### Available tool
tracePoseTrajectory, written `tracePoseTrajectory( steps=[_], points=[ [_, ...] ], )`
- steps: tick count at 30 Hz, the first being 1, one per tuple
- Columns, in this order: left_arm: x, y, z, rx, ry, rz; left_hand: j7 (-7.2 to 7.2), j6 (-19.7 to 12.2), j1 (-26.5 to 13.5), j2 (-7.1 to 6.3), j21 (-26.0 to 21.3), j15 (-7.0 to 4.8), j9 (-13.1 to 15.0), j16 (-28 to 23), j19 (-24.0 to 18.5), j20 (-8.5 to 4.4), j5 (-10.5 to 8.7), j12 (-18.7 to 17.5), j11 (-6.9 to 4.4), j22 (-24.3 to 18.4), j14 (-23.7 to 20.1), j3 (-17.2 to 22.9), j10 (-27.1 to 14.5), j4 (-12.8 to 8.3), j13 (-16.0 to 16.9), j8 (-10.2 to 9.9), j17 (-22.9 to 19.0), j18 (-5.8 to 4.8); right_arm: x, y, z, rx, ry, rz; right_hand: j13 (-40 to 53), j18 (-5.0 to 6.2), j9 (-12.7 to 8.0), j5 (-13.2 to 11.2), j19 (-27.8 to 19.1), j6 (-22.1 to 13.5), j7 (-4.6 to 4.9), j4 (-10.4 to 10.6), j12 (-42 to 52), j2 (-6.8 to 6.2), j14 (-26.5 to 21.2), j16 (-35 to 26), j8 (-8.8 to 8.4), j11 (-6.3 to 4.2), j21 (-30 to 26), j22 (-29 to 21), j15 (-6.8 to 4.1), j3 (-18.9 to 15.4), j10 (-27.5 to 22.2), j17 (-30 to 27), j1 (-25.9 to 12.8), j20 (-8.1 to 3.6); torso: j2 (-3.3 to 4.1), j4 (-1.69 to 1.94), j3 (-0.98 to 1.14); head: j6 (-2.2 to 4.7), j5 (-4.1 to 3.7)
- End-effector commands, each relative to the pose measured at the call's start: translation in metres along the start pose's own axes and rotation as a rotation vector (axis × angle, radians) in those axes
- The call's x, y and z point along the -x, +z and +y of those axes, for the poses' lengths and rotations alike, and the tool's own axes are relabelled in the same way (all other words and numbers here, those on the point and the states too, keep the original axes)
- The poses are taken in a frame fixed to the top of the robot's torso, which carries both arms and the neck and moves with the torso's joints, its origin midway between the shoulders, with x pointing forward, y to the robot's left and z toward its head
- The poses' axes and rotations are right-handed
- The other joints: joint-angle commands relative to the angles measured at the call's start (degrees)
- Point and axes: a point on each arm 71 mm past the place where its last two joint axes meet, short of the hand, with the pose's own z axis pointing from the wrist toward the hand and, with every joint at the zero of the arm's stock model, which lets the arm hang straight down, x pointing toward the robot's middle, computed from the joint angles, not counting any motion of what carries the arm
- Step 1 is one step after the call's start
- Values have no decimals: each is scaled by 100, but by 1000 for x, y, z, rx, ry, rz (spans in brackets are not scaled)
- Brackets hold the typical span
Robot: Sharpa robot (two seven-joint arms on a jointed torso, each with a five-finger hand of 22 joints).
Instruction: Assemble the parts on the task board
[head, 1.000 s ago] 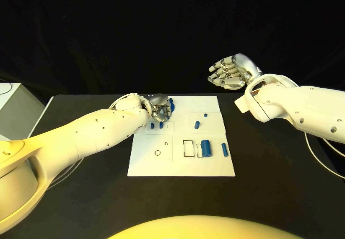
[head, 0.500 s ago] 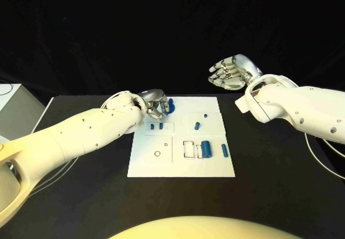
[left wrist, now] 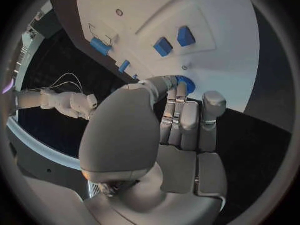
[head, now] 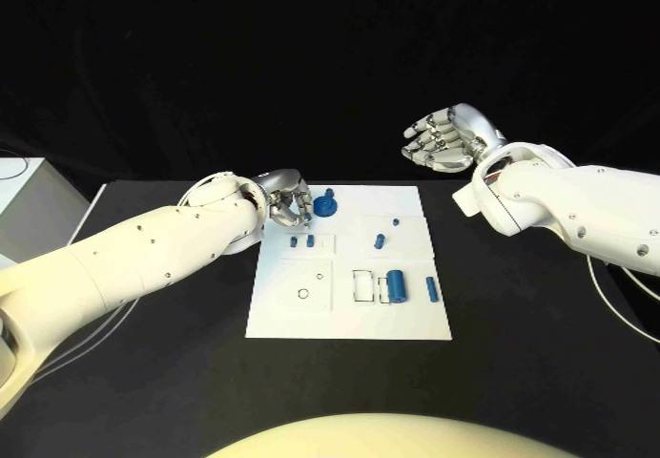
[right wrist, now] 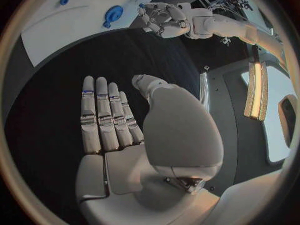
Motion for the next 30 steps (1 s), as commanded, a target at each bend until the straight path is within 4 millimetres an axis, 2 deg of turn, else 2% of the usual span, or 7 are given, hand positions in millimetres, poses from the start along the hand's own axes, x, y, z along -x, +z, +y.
tracePoseTrajectory(
  steps=[1,5,13,20,30],
  points=[
    [-3,2,1,15,-8,30,-1,43,-59,-20,28,0,8,28,29,8,-17,-39,-2,4,58,-3,40,-39,-5,-28,1,-48,-1,0,2,14,-1,14,-10,36,-8,33,-42,4,68,-21,-32,35,-39,-36,-36,0,-16,-6,5,2,-25,-10,-5,-10,12,-21,6,4,20],
    [-5,4,3,23,2,35,0,43,-59,-18,35,0,9,29,38,9,-15,-53,-2,16,60,2,45,-45,-6,-33,2,-50,-2,1,2,15,-1,15,-16,37,-7,36,-43,11,64,-30,-29,35,-37,-44,-36,-2,-14,-23,5,6,-21,-17,-6,-9,16,-26,4,-5,25],
    [-6,6,4,31,11,33,0,42,-58,-14,34,0,9,27,35,10,-14,-70,-1,13,55,9,54,-54,-6,-39,-10,-49,-2,1,2,15,-1,15,-16,37,-7,36,-43,11,64,-30,-29,35,-37,-44,-36,-2,-14,-23,5,6,-21,-17,-6,-9,9,-20,21,-15,15],
    [-8,6,5,40,16,47,2,43,-57,-13,42,0,9,28,45,10,-14,-77,-1,26,57,12,59,-58,-6,-41,-8,-52,-2,1,2,16,-1,15,-16,37,-7,36,-43,11,64,-30,-29,35,-37,-44,-36,-2,-14,-23,5,6,-21,-17,-6,-9,9,-27,21,-22,18],
    [-10,6,6,52,21,77,2,43,-58,-12,31,0,10,23,31,11,-15,-83,-1,9,48,13,62,-61,-6,-43,-29,-48,-2,0,2,15,-1,14,-16,37,-7,36,-43,11,64,-30,-29,35,-37,-44,-36,-2,-14,-23,5,6,-21,-17,-6,-9,7,-17,15,-32,13]
  ],
)
